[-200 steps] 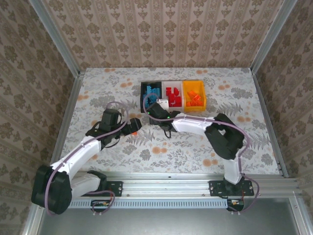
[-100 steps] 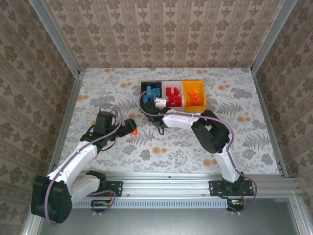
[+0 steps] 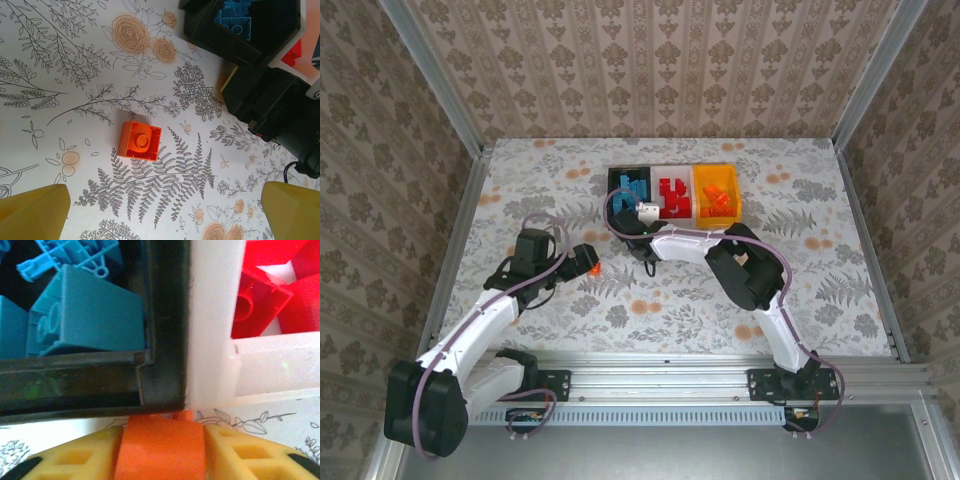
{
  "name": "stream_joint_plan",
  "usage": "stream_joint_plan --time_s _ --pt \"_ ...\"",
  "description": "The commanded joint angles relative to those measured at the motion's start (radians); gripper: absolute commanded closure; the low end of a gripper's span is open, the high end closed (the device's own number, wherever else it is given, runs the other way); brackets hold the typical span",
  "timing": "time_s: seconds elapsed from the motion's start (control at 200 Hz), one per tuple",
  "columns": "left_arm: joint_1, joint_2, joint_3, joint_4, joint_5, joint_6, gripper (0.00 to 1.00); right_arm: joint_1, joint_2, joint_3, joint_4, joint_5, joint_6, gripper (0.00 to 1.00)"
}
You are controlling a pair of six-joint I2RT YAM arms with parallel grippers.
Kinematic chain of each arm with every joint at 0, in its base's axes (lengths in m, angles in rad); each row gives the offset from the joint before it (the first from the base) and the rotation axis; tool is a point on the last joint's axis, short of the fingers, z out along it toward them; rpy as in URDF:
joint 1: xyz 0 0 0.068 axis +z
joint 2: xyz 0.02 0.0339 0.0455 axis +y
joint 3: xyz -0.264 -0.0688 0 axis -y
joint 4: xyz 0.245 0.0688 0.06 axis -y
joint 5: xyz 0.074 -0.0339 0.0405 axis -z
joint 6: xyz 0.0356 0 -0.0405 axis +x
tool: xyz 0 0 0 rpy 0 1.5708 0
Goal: Sort the legos into containers by color
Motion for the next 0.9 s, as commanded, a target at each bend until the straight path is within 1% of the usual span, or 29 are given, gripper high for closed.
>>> stream_joint_plan --time_s 0.0,0.165,0.315,0.505,0.67,0.77,0.845,0.86,0.895 --pt "0.011 -0.023 -0.001 -0.021 0.009 0.013 0.00 -0.007 0.019 0.014 0.021 0.044 -0.023 0.59" --pt "0.014 -0.014 0.002 -0.017 0.015 0.013 0.00 -0.004 0.001 -0.018 0.045 0.041 -0.047 0.66" --pt "0.014 -0.011 0.003 -0.014 0.016 0.011 0.00 0.007 -0.057 -0.077 0.069 0.046 -0.063 0.67" --pt "0.013 0.010 0.008 -0.001 0.037 0.011 0.00 0.038 -0.199 -0.196 0.095 0.074 -0.099 0.67" --pt "0.003 0.040 0.015 0.024 0.069 0.004 0.00 0.031 -0.341 -0.301 0.089 0.115 -0.129 0.67" --pt "-0.044 0.060 0.024 0.070 0.083 -0.006 0.00 -0.011 -0.417 -0.341 0.081 0.131 -0.160 0.67" --pt "-0.111 0.097 0.037 0.116 0.086 -0.013 0.00 -0.071 -0.454 -0.359 0.081 0.132 -0.186 0.67" --pt "-0.144 0.107 0.045 0.123 0.087 -0.010 0.00 -0.087 -0.459 -0.361 0.081 0.131 -0.192 0.67" --pt "-0.183 0.137 0.066 0.129 0.090 -0.004 0.00 -0.125 -0.468 -0.361 0.082 0.124 -0.209 0.67"
